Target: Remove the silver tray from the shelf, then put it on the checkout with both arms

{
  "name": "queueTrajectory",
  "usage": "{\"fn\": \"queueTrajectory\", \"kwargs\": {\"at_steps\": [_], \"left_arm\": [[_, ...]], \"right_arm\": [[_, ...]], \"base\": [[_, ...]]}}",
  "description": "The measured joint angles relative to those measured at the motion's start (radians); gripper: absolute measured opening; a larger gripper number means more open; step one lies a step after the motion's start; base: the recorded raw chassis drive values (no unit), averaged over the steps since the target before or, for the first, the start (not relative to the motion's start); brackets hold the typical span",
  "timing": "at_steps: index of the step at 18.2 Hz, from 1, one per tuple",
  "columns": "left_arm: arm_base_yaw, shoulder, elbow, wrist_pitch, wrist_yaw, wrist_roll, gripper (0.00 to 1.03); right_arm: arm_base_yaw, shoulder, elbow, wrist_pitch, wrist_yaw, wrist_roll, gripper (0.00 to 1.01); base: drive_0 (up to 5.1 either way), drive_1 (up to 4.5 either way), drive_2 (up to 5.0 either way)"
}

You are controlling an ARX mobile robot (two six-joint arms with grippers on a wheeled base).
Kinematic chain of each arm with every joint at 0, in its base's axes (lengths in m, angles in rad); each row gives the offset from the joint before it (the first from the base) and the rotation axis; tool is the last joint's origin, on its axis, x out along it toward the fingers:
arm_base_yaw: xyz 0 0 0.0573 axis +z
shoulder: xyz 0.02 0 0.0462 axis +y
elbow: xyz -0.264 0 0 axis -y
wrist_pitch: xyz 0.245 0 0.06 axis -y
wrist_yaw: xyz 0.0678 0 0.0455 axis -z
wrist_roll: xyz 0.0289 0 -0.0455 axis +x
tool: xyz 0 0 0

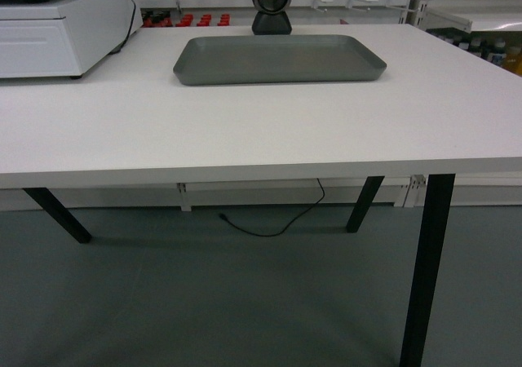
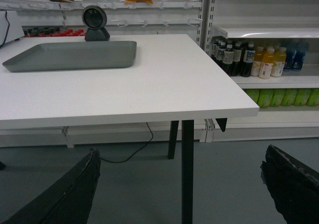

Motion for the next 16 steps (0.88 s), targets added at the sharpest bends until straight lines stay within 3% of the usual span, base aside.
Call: {"fn": "queueTrajectory", "kwargs": {"at_steps": [16], "left_arm": [[0.0,0.0,0.0,0.0,0.0,0.0,0.98]], "right_arm": [[0.0,0.0,0.0,0.002,0.001,0.0,0.98]], "base": [[0.0,0.0,0.0]]}}
